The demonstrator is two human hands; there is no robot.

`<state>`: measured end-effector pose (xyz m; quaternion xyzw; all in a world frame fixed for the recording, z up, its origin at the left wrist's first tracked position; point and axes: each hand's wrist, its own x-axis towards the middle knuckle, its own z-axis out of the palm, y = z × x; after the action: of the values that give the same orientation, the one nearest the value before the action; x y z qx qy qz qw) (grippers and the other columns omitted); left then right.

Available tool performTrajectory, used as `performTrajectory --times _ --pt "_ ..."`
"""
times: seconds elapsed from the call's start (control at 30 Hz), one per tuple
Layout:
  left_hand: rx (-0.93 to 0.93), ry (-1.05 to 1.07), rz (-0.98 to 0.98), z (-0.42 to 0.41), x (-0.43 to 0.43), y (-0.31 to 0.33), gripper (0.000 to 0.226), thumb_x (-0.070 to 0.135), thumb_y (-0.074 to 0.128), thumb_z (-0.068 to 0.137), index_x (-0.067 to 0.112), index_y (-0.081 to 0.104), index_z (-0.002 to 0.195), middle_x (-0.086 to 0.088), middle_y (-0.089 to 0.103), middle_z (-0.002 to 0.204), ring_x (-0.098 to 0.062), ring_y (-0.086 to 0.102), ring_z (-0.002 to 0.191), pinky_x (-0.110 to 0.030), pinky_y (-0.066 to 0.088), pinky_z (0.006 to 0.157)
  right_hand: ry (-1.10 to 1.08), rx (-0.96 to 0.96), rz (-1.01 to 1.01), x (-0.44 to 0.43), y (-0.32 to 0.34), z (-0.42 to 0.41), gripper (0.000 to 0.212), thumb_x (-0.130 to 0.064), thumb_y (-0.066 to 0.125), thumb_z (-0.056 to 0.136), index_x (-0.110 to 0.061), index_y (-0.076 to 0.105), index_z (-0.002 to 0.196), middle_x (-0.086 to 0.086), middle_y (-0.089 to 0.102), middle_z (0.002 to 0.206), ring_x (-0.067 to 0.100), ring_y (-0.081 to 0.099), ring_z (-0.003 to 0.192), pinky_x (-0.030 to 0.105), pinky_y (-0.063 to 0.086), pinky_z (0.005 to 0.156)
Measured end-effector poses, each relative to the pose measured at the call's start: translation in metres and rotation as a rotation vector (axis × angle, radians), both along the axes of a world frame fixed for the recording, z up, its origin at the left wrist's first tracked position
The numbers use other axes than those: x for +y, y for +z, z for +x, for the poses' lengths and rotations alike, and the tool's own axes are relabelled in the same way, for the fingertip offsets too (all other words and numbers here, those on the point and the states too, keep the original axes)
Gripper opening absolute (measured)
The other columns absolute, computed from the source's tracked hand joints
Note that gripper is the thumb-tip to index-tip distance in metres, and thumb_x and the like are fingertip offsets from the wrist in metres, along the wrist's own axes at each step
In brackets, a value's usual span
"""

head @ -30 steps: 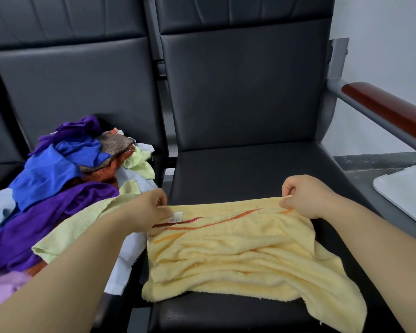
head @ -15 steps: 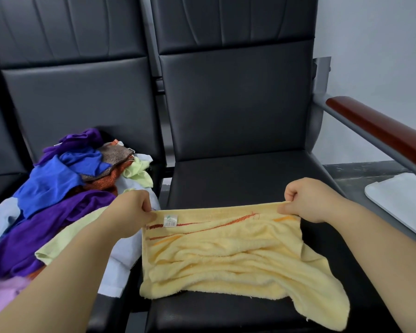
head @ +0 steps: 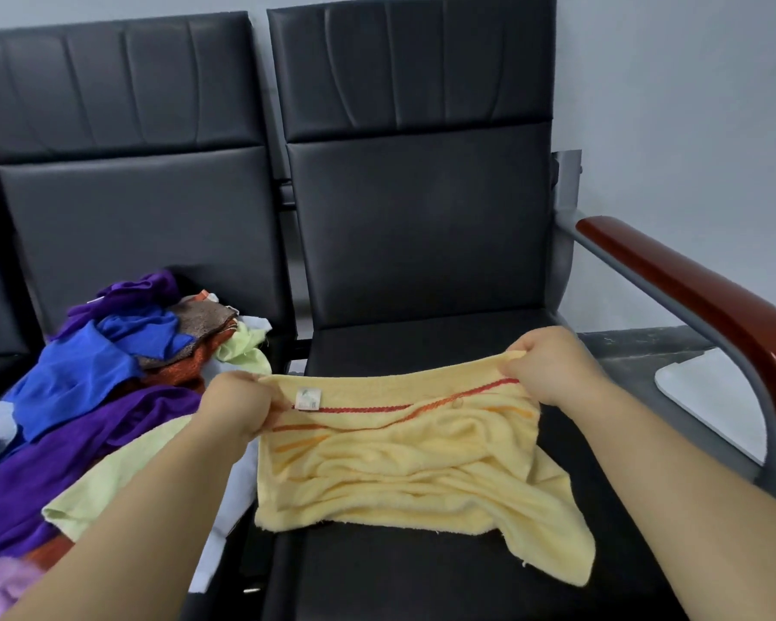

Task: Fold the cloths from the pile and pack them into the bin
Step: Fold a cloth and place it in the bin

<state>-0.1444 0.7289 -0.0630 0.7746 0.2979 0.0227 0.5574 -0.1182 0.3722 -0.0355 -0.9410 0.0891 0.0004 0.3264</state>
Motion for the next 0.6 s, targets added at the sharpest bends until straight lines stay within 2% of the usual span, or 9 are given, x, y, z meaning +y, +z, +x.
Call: performTrajectory --times 0.07,0.13,0.23,0.3,0.37,0.43,0.5,0.53,0.6 --pt "-0.189 0.02 -0.259 0.007 -0.014 0.015 0.029 -0.007 0.056 0.095 -0.011 0.056 0.124 -0.012 0.064 0.086 -0.024 0.065 0.077 -0.039 0.058 0.082 -0.075 -0.196 0.17 0.003 0.009 0.006 0.012 -0.019 0.066 0.094 -0.019 0.077 0.091 0.01 0.075 0.091 0.028 0.071 0.084 0.044 0.062 0.07" --pt "-0.388 0.013 -0.408 0.015 -0.025 0.04 0.031 -0.001 0.051 0.101 -0.009 0.052 0.131 -0.008 0.065 0.095 -0.019 0.066 0.087 -0.034 0.056 0.092 -0.143 -0.373 0.355 0.001 0.024 0.009 0.011 -0.023 0.066 0.098 -0.029 0.074 0.095 -0.004 0.073 0.091 0.018 0.069 0.089 0.036 0.058 0.066" --pt "-0.625 -0.025 -0.51 0.019 -0.027 0.072 0.018 0.005 0.049 0.105 0.0 0.063 0.114 -0.012 0.07 0.104 -0.02 0.07 0.1 -0.027 0.057 0.093 -0.18 -0.537 0.587 -0.009 0.046 0.01 0.008 -0.028 0.069 0.098 -0.031 0.074 0.102 -0.012 0.073 0.097 0.011 0.068 0.096 0.035 0.06 0.079" --pt "-0.71 -0.064 -0.524 0.015 -0.027 0.08 0.017 0.005 0.048 0.105 0.005 0.065 0.102 -0.015 0.071 0.108 -0.022 0.07 0.103 -0.027 0.058 0.092 -0.184 -0.58 0.642 -0.015 0.053 0.006 0.009 -0.027 0.07 0.098 -0.031 0.075 0.104 -0.012 0.075 0.098 0.01 0.069 0.099 0.034 0.059 0.084" --pt "-0.749 -0.103 -0.495 0.008 -0.026 0.078 0.016 0.004 0.049 0.105 0.007 0.063 0.099 -0.014 0.071 0.109 -0.023 0.069 0.104 -0.029 0.059 0.091 -0.151 -0.6 0.651 -0.021 0.053 0.001 0.012 -0.025 0.07 0.098 -0.03 0.075 0.107 -0.012 0.075 0.101 0.011 0.068 0.102 0.03 0.055 0.083" --pt "-0.689 -0.145 -0.31 -0.002 -0.021 0.069 0.013 0.009 0.053 0.104 0.009 0.064 0.097 -0.006 0.073 0.098 -0.016 0.069 0.094 -0.027 0.059 0.08 -0.109 -0.541 0.694 -0.026 0.047 -0.004 0.014 -0.024 0.07 0.098 -0.028 0.076 0.111 -0.01 0.074 0.106 0.013 0.067 0.107 0.03 0.053 0.089" --pt "-0.52 -0.209 0.04 -0.015 -0.012 0.056 0.016 0.016 0.058 0.102 0.014 0.068 0.091 0.007 0.065 0.072 -0.008 0.058 0.07 -0.026 0.046 0.065 -0.037 -0.389 0.695 -0.033 0.035 -0.009 0.009 -0.025 0.069 0.099 -0.024 0.077 0.104 -0.003 0.076 0.102 0.019 0.067 0.107 0.04 0.054 0.097" --pt "-0.412 -0.261 0.138 -0.021 -0.006 0.051 0.019 0.018 0.06 0.1 0.015 0.068 0.084 0.008 0.059 0.064 -0.009 0.051 0.062 -0.028 0.04 0.059 0.006 -0.299 0.666 -0.037 0.029 -0.011 0.008 -0.026 0.07 0.097 -0.022 0.077 0.097 0.002 0.077 0.097 0.025 0.069 0.105 0.047 0.054 0.099" --pt "-0.146 -0.373 0.218 -0.032 0.003 0.037 0.022 0.018 0.06 0.096 0.015 0.061 0.074 0.001 0.051 0.06 -0.015 0.042 0.057 -0.028 0.03 0.053 0.06 -0.063 0.562 -0.044 0.014 -0.018 0.011 -0.027 0.073 0.089 -0.016 0.077 0.09 0.012 0.077 0.092 0.035 0.072 0.101 0.058 0.054 0.1"
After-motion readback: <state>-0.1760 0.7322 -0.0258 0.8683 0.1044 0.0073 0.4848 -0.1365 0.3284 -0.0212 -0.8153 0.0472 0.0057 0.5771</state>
